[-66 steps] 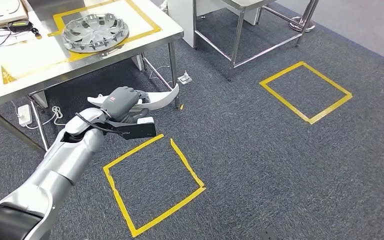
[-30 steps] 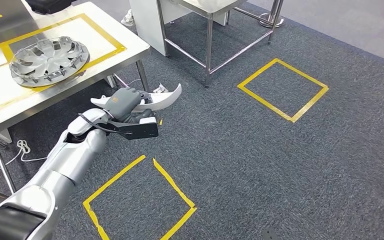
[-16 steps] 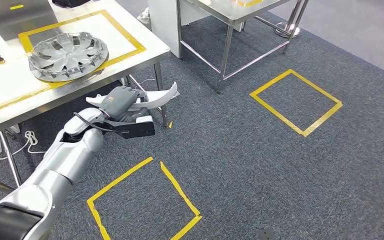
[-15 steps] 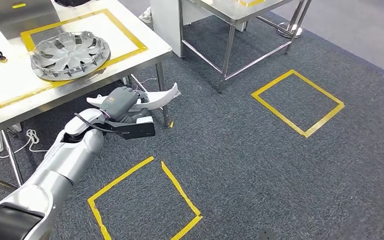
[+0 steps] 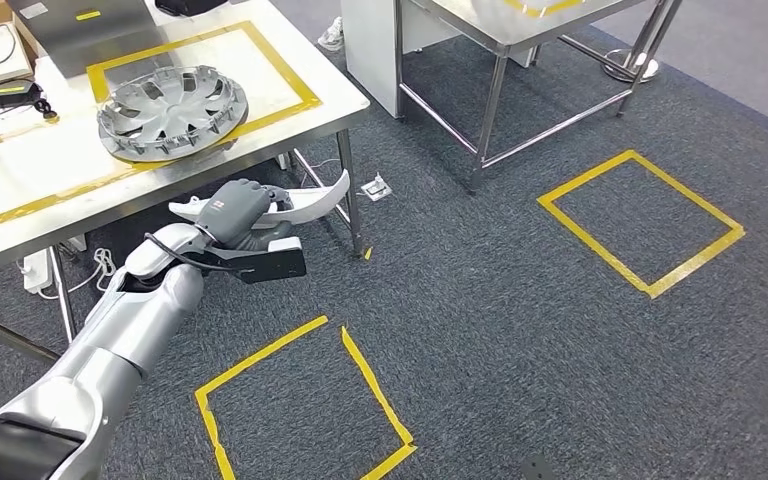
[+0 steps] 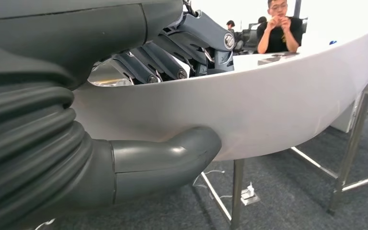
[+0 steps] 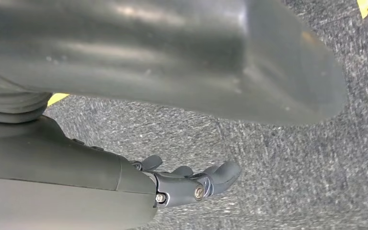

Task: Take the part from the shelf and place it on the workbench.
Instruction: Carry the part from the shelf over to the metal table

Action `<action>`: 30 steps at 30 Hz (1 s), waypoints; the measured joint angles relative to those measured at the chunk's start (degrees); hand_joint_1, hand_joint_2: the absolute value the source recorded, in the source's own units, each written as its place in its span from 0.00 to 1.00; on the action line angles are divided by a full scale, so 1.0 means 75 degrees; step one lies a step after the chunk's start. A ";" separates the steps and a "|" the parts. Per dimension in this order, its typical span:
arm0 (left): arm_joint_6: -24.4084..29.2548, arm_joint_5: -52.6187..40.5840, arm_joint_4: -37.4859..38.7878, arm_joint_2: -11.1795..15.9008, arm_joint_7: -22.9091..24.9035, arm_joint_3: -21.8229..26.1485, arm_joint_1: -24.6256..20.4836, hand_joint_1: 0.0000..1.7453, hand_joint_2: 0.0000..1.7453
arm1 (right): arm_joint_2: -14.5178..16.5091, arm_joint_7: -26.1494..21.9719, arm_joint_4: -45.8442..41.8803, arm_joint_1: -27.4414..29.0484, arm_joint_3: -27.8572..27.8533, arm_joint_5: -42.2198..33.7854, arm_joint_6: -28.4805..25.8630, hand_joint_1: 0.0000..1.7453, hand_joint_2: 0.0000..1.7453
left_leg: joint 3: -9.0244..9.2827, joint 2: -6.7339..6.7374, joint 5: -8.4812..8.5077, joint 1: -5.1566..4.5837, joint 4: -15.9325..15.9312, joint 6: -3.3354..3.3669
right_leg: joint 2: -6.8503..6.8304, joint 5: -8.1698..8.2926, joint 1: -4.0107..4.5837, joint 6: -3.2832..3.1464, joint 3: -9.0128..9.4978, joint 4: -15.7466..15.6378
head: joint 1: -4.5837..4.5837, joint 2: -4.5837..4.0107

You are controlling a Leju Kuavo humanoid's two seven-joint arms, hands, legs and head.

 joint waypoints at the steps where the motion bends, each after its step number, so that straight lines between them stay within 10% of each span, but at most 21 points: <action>1: -0.0002 -0.0001 0.0007 0.0000 0.0000 0.0001 0.0016 0.98 1.00 | 0.0000 0.0000 0.0000 -0.0001 -0.0001 0.0000 -0.0002 0.00 0.00 | -0.0132 0.0009 0.0021 0.0007 0.0187 -0.0005 | -0.0032 -0.0020 0.0001 0.0002 0.0008 0.0011 | 0.0000 0.0000; 5: -0.0002 -0.0002 0.0008 0.0010 -0.0007 0.0032 0.0006 0.98 1.00 | -0.0001 -0.0001 0.0000 -0.0001 -0.0001 0.0007 0.0011 0.00 0.00 | 0.0539 0.0220 0.0923 -0.0024 -0.1364 0.0074 | -0.0145 -0.0132 0.0023 0.0076 0.0090 0.0077 | -0.0002 0.0000; 11: 0.0001 -0.0014 0.0007 0.0011 -0.0042 0.0047 -0.0031 0.98 1.00 | -0.0001 0.0007 0.0000 0.0003 0.0000 0.0024 0.0034 0.00 0.00 | 0.0836 0.0127 0.1036 -0.0049 -0.1929 0.0348 | -0.0282 -0.0301 0.0060 0.0327 0.0121 0.0182 | 0.0014 0.0000; 16: 0.0003 -0.0024 0.0044 -0.0012 -0.0047 0.0049 -0.0023 0.98 1.00 | -0.0008 0.0094 0.0000 0.0006 0.0002 0.0035 0.0021 0.00 0.00 | 0.0860 -0.0112 0.1029 -0.0009 -0.1935 0.0460 | -0.0036 -0.1054 0.0032 0.0431 -0.0928 0.2156 | 0.0050 0.0000; 21: 0.0001 -0.0024 0.0077 -0.0002 -0.0076 0.0052 -0.0029 0.98 1.00 | -0.0009 0.0098 0.0000 -0.0010 0.0002 0.0085 -0.0020 0.00 0.00 | 0.0902 -0.0246 0.0917 -0.0035 -0.1865 0.0357 | 0.0002 -0.0027 0.0052 0.0321 -0.0249 0.0379 | 0.0049 0.0000; 26: 0.0001 -0.0025 0.0091 0.0028 -0.0101 0.0055 -0.0065 0.98 1.00 | -0.0003 0.0093 0.0000 -0.0026 0.0002 0.0097 -0.0030 0.00 0.00 | 0.0892 -0.0205 0.0803 -0.0041 -0.1796 0.0130 | 0.0013 -0.0012 0.0058 0.0106 -0.0045 0.0046 | 0.0033 0.0000; 30: -0.0002 -0.0023 0.0123 0.0052 -0.0107 0.0058 -0.0107 0.98 1.00 | 0.0000 0.0088 0.0000 -0.0024 0.0002 0.0099 -0.0036 0.00 0.00 | 0.0095 -0.0017 0.0142 -0.0010 -0.0250 0.0014 | -0.0016 -0.0081 0.0032 -0.0025 0.0065 0.0014 | 0.0004 0.0000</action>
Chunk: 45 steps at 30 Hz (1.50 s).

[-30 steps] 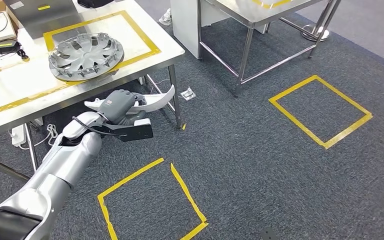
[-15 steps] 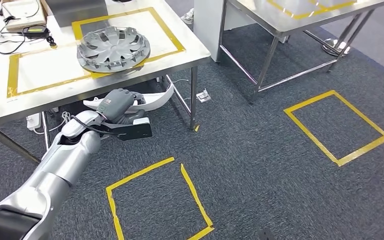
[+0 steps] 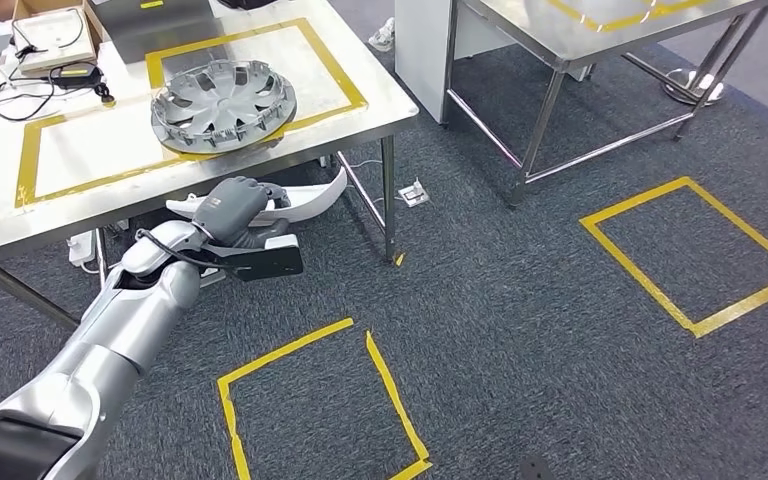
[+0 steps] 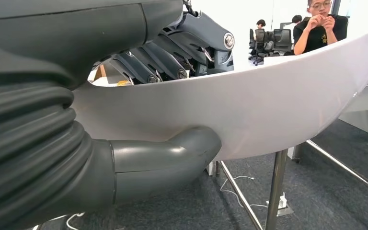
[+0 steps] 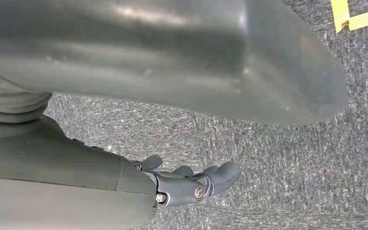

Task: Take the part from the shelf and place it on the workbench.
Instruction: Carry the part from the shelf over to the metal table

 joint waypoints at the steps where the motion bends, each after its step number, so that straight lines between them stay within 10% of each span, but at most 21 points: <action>1: -0.0001 0.0000 0.0022 0.0003 -0.0001 0.0000 0.0009 0.98 1.00 | 0.0000 -0.0002 0.0000 0.0002 0.0000 0.0000 0.0000 0.00 0.00 | -0.0205 0.0010 -0.0057 0.0010 0.0334 -0.0012 | -0.0005 -0.0027 0.0001 -0.0006 0.0023 0.0005 | 0.0000 0.0000; 3: -0.0002 0.0000 0.0061 0.0007 -0.0003 0.0000 0.0019 0.98 1.00 | 0.0000 -0.0007 0.0000 0.0009 0.0000 -0.0001 0.0000 0.00 0.00 | -0.0231 0.0025 0.0245 0.0020 0.0210 -0.0005 | -0.0006 -0.0092 0.0000 0.0005 0.0092 0.0019 | -0.0002 0.0000; 7: 0.0000 -0.0002 0.0087 0.0005 -0.0004 0.0000 -0.0030 0.98 1.00 | 0.0000 -0.0009 0.0000 0.0012 0.0000 -0.0011 -0.0001 0.00 0.00 | 0.0562 0.0088 0.1036 -0.0016 -0.1502 0.0105 | -0.0011 -0.0247 0.0027 0.0125 0.0251 0.0043 | 0.0007 0.0000; 12: -0.0001 -0.0021 0.0100 -0.0007 -0.0001 0.0000 -0.0073 0.98 1.00 | 0.0004 -0.0026 -0.0001 0.0005 -0.0001 -0.0049 -0.0026 0.00 0.00 | 0.0738 0.0044 0.0952 0.0005 -0.1734 0.0306 | -0.0041 -0.0422 0.0033 0.0340 0.0180 0.0219 | 0.0036 0.0000; 17: 0.0000 -0.0024 0.0156 -0.0024 -0.0004 0.0000 -0.0060 0.98 1.00 | 0.0006 -0.0072 0.0000 0.0028 0.0000 -0.0053 -0.0038 0.00 0.00 | 0.0885 0.0003 0.0822 0.0026 -0.1746 0.0391 | -0.0017 -0.0887 0.0008 0.0451 -0.1045 0.2132 | 0.0056 0.0000; 22: 0.0002 -0.0023 0.0181 -0.0015 -0.0009 0.0000 -0.0038 0.98 1.00 | 0.0006 -0.0087 0.0000 0.0062 0.0000 -0.0036 -0.0038 0.00 0.00 | 0.1063 -0.0054 0.0572 0.0009 -0.1649 0.0251 | 0.0001 0.0260 0.0001 0.0365 -0.0394 0.0238 | 0.0055 0.0000; 27: -0.0001 -0.0040 0.0178 -0.0073 -0.0028 -0.0001 -0.0021 0.98 1.00 | 0.0007 -0.0046 0.0000 0.0071 -0.0027 -0.0147 -0.0042 0.00 0.00 | 0.1047 -0.0034 0.0394 0.0007 -0.1508 0.0026 | 0.0019 0.0145 0.0010 0.0114 -0.0208 0.0044 | 0.0037 0.0000; 31: -0.0094 -0.0055 0.0232 -0.0257 0.0002 -0.0012 -0.0048 0.98 1.00 | 0.0007 0.0051 0.0000 0.0066 -0.0128 -0.0281 -0.0085 0.00 0.00 | 0.0107 0.0026 -0.0184 0.0022 0.0164 -0.0049 | 0.0011 0.0033 0.0004 0.0000 -0.0056 0.0024 | 0.0009 0.0000; 33: -0.0141 -0.0064 0.0281 -0.0389 0.0036 -0.0019 -0.0051 0.98 1.00 | 0.0008 0.0054 0.0000 0.0076 -0.0183 -0.0333 -0.0115 0.00 0.00 | -0.0140 0.0029 0.0033 0.0020 0.0346 -0.0027 | 0.0026 -0.0042 0.0011 0.0003 0.0023 0.0035 | 0.0006 0.0000; 37: -0.0163 -0.0059 0.0332 -0.0556 0.0100 -0.0029 -0.0144 0.98 1.00 | 0.0023 -0.0035 0.0000 0.0087 -0.0272 -0.0355 -0.0157 0.00 0.00 | 0.0481 0.0050 0.1045 -0.0038 -0.1335 0.0162 | 0.0048 -0.0201 0.0043 0.0091 0.0195 0.0047 | 0.0012 0.0000; 42: -0.0131 -0.0027 0.0334 -0.0519 0.0149 -0.0031 -0.0150 0.98 1.00 | 0.0031 -0.0142 -0.0004 0.0094 -0.0289 -0.0229 -0.0160 0.00 0.00 | 0.0722 0.0037 0.0959 -0.0027 -0.1740 0.0325 | 0.0046 -0.0316 0.0045 0.0302 0.0185 0.0117 | 0.0030 0.0000; 45: -0.0114 -0.0026 0.0335 -0.0456 0.0154 -0.0026 -0.0146 0.98 1.00 | 0.0032 -0.0146 -0.0006 0.0103 -0.0289 -0.0179 -0.0145 0.00 0.00 | 0.0825 0.0027 0.0909 0.0013 -0.1787 0.0427 | 0.0048 -0.0734 0.0005 0.0430 -0.0434 0.1241 | 0.0041 0.0000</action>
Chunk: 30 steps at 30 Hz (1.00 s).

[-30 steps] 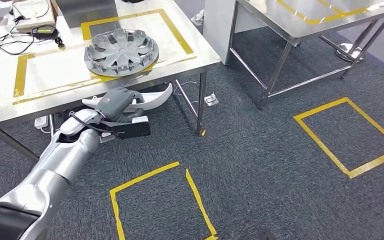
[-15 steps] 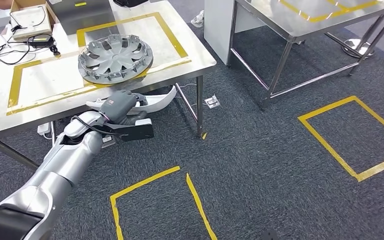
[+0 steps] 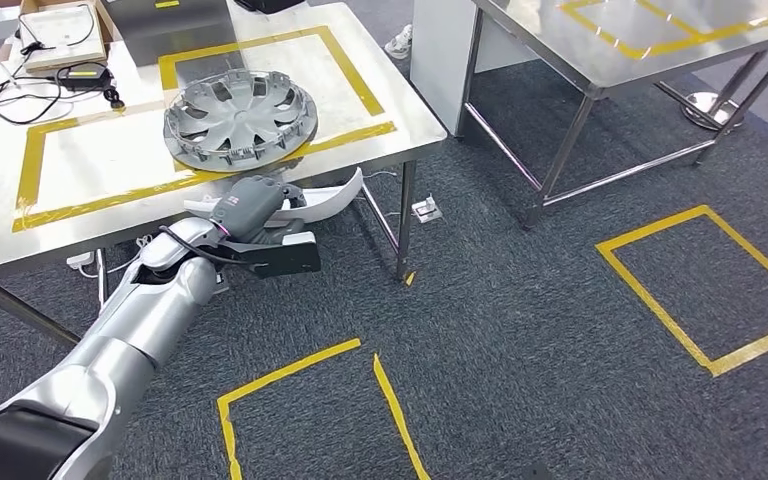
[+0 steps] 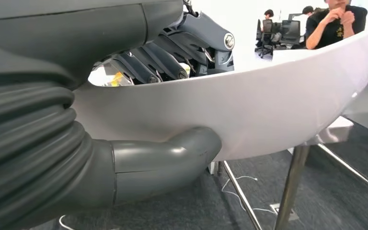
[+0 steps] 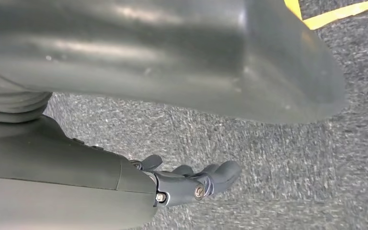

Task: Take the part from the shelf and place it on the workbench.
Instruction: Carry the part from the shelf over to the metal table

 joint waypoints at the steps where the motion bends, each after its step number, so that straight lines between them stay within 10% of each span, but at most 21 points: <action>1: 0.0000 0.0000 0.0007 0.0012 -0.0001 0.0000 0.0019 0.98 1.00 | -0.0002 0.0007 0.0000 0.0000 0.0000 0.0010 0.0003 0.00 0.00 | 0.0022 -0.0007 -0.0030 0.0001 0.0007 0.0013 | 0.0000 -0.0128 -0.0016 0.0036 -0.0305 0.0478 | 0.0000 0.0000; 3: 0.0000 -0.0001 0.0028 0.0038 0.0001 0.0000 0.0062 0.98 1.00 | -0.0006 0.0034 0.0000 0.0005 0.0000 0.0027 0.0005 0.00 0.00 | 0.0085 -0.0025 -0.0107 0.0014 0.0031 -0.0005 | -0.0001 -0.0026 -0.0049 0.0088 -0.0642 0.0824 | 0.0000 0.0000; 6: 0.0009 -0.0007 0.0041 0.0066 0.0028 0.0000 0.0059 0.98 1.00 | -0.0005 0.0054 0.0000 0.0007 0.0000 0.0060 0.0015 0.00 0.00 | 0.0193 -0.0056 -0.0288 0.0048 0.0134 -0.0120 | -0.0006 0.0803 -0.0107 0.0147 -0.0224 -0.0402 | 0.0004 0.0000; 12: 0.0050 -0.0020 0.0044 0.0129 0.0070 0.0006 0.0025 0.98 1.00 | -0.0003 0.0046 0.0000 -0.0011 0.0000 0.0111 0.0048 0.00 0.00 | 0.0239 -0.0067 -0.0502 0.0039 0.0239 -0.0406 | 0.0015 0.0838 -0.0082 -0.0213 0.0165 -0.1088 | -0.0002 0.0000; 18: 0.0058 -0.0020 0.0066 0.0203 0.0072 0.0009 0.0076 0.98 1.00 | -0.0006 0.0046 0.0000 -0.0011 0.0000 0.0115 0.0051 0.00 0.00 | -0.1018 0.0002 -0.1094 0.0050 0.2350 -0.0494 | 0.0016 0.0657 -0.0071 -0.0382 0.0413 -0.1122 | -0.0035 0.0000; 23: 0.0059 -0.0020 0.0074 0.0238 0.0071 0.0010 0.0068 0.98 1.00 | -0.0001 0.0044 -0.0001 -0.0008 0.0000 0.0118 0.0052 0.00 0.00 | -0.0311 0.0027 0.0107 -0.0016 0.0382 -0.0287 | 0.0038 0.0462 -0.0034 -0.0263 0.0637 -0.1118 | -0.0031 0.0000; 27: 0.0061 -0.0022 0.0060 0.0245 0.0073 0.0012 0.0051 0.98 1.00 | -0.0003 0.0039 -0.0004 -0.0023 0.0000 0.0128 0.0062 0.00 0.00 | -0.0156 0.0005 0.0038 -0.0026 0.0137 -0.0166 | 0.0015 0.0379 -0.0027 -0.0082 0.0663 -0.1133 | -0.0017 0.0000; 30: 0.0058 -0.0021 0.0043 0.0211 0.0075 0.0012 0.0014 0.98 1.00 | -0.0004 0.0059 -0.0006 -0.0032 0.0000 0.0116 0.0081 0.00 0.00 | -0.0001 0.0004 -0.0010 0.0028 0.0048 -0.0048 | 0.0009 -0.0019 -0.0035 0.0019 0.0203 -0.0197 | 0.0022 0.0000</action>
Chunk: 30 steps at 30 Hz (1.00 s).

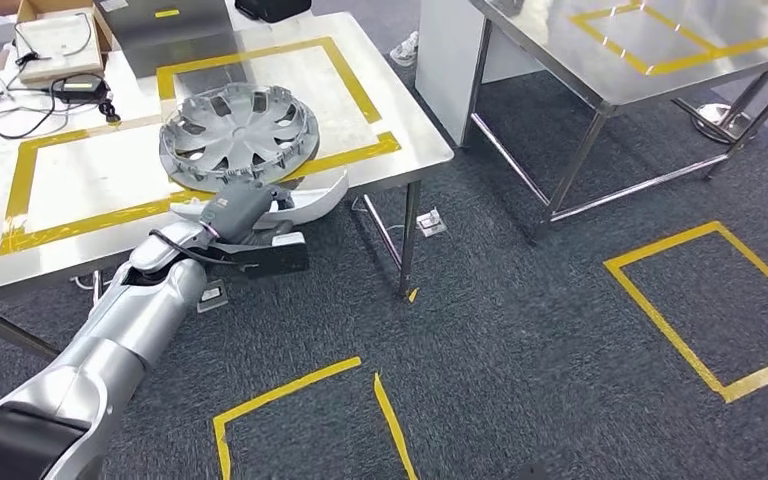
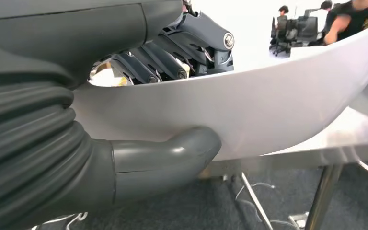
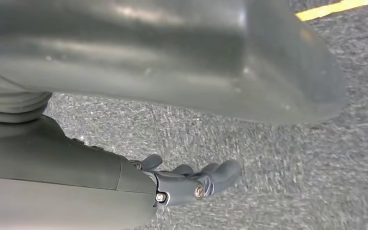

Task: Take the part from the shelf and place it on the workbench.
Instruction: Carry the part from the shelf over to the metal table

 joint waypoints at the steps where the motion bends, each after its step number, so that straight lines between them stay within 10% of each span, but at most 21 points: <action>1: -0.0004 -0.0004 0.0005 -0.0026 0.0008 0.0000 0.0003 0.98 1.00 | -0.0004 0.0016 0.0000 -0.0005 0.0000 -0.0006 0.0003 0.00 0.00 | 0.0027 -0.0001 -0.0029 0.0000 0.0003 0.0020 | 0.0001 -0.0168 -0.0001 0.0022 -0.0321 0.0528 | 0.0009 0.0000; 4: -0.0015 -0.0032 0.0029 -0.0089 0.0079 0.0000 0.0048 0.98 1.00 | -0.0020 0.0035 0.0000 0.0007 0.0000 -0.0012 0.0007 0.00 0.00 | 0.0132 -0.0017 -0.0155 -0.0003 0.0038 0.0021 | 0.0000 0.0024 0.0000 0.0043 -0.0858 0.1050 | 0.0011 0.0000; 8: 0.0029 -0.0162 0.0036 -0.0086 0.0254 0.0000 0.0016 0.98 1.00 | -0.0032 0.0031 0.0000 0.0007 0.0000 0.0004 0.0017 0.00 0.00 | 0.0288 -0.0030 -0.0377 -0.0032 0.0110 -0.0100 | -0.0008 0.1014 0.0012 -0.0040 -0.0186 -0.0739 | 0.0011 0.0000; 13: -0.0075 -0.0490 0.0062 0.0009 0.0468 0.0001 -0.0203 0.98 1.00 | -0.0034 0.0094 0.0000 0.0004 -0.0003 -0.0012 -0.0002 0.00 0.00 | 0.0287 -0.0019 -0.0556 -0.0042 0.0233 -0.0316 | 0.0009 0.0888 0.0019 -0.0305 0.0010 -0.0972 | -0.0004 0.0000; 17: -0.0292 -0.0713 0.0137 0.0071 0.0561 0.0001 -0.0501 0.98 1.00 | -0.0034 0.0160 0.0000 -0.0007 -0.0029 -0.0115 -0.0049 0.00 0.00 | -0.0668 0.0018 -0.1179 -0.0014 0.1923 -0.0416 | -0.0005 0.0771 0.0001 -0.0418 0.0158 -0.0996 | -0.0038 0.0000; 19: -0.0367 -0.0772 0.0193 0.0123 0.0577 0.0001 -0.0576 0.98 1.00 | -0.0030 0.0159 0.0000 0.0002 -0.0038 -0.0141 -0.0057 0.00 0.00 | -0.0966 0.0020 -0.1011 -0.0012 0.2228 -0.0411 | 0.0007 0.0690 0.0000 -0.0414 0.0260 -0.0993 | -0.0040 0.0000; 23: -0.0468 -0.0786 0.0297 0.0348 0.0532 0.0002 -0.0900 0.98 1.00 | -0.0009 0.0125 0.0000 0.0020 -0.0041 -0.0100 -0.0060 0.00 0.00 | -0.0369 0.0028 0.0123 -0.0042 0.0520 -0.0296 | 0.0061 0.0507 0.0022 -0.0324 0.0487 -0.0980 | -0.0040 0.0000; 30: -0.0531 -0.0739 0.0358 0.0555 0.0417 0.0004 -0.1113 0.98 1.00 | -0.0002 0.0086 0.0000 0.0024 -0.0041 -0.0072 -0.0060 0.00 0.00 | -0.0166 0.0018 0.0046 -0.0080 0.0091 -0.0197 | 0.0076 0.0450 0.0040 -0.0198 0.0496 -0.1001 | -0.0041 0.0000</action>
